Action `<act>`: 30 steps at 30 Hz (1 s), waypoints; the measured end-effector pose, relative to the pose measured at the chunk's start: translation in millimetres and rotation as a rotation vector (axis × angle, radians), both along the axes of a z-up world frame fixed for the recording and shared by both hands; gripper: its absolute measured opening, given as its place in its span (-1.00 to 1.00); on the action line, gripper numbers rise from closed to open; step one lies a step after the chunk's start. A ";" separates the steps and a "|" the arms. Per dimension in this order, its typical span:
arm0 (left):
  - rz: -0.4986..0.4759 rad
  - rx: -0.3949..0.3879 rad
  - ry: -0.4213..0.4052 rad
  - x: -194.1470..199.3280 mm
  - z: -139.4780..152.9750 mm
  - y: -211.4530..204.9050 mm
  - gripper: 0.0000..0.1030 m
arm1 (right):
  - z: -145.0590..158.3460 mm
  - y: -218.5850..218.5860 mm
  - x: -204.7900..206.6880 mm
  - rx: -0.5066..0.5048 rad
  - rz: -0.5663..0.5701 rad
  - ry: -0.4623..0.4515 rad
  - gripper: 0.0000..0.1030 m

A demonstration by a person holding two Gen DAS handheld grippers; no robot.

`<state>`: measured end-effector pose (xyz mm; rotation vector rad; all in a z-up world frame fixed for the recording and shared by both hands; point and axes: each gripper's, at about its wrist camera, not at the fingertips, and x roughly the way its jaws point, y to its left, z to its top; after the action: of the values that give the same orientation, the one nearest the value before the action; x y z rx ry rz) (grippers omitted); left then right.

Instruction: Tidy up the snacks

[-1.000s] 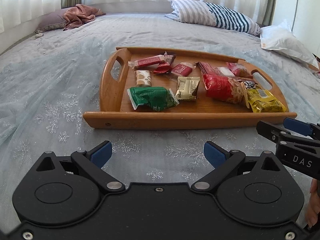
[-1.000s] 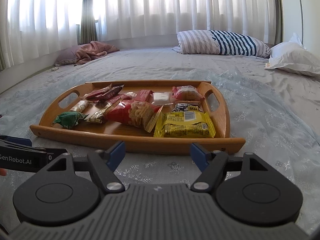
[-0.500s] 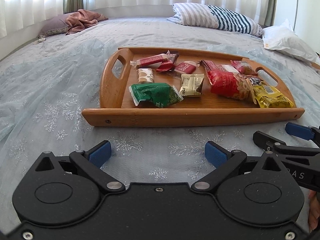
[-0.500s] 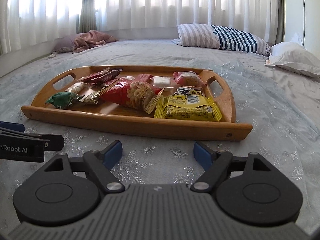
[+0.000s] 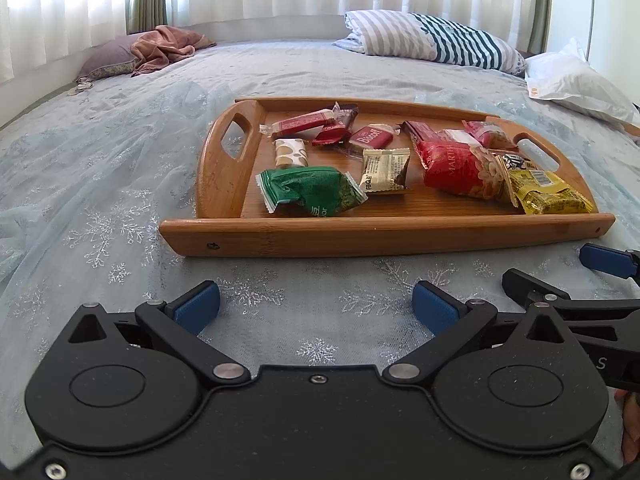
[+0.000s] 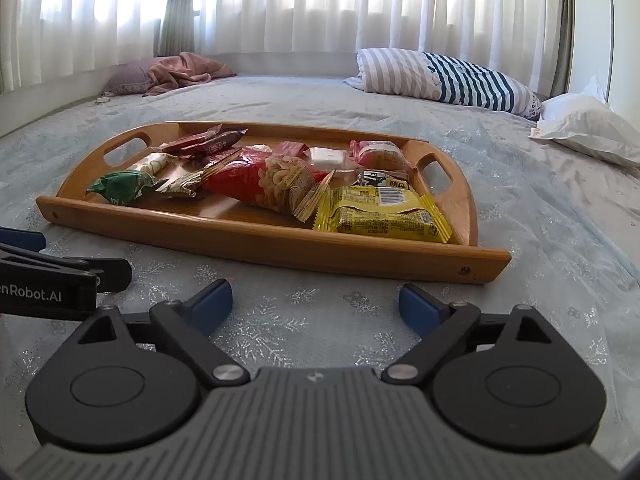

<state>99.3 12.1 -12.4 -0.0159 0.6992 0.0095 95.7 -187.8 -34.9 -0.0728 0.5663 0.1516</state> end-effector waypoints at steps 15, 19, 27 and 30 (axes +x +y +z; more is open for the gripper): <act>-0.002 -0.001 -0.001 -0.4 -0.8 0.6 1.00 | -0.3 -1.7 2.2 0.008 -0.008 0.011 0.93; -0.003 -0.004 0.004 0.1 -2.3 0.6 1.00 | -0.2 -1.7 2.2 0.009 -0.008 0.011 0.93; -0.003 -0.006 0.007 0.4 -2.4 0.6 1.00 | -0.2 -1.7 2.3 0.008 -0.007 0.011 0.93; -0.003 -0.007 0.007 0.4 -2.4 0.6 1.00 | -0.1 -1.7 2.3 0.009 -0.007 0.011 0.93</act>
<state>99.7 12.8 -14.8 -0.0211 0.7060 0.0045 98.0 -189.6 -35.0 -0.0616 0.5767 0.1473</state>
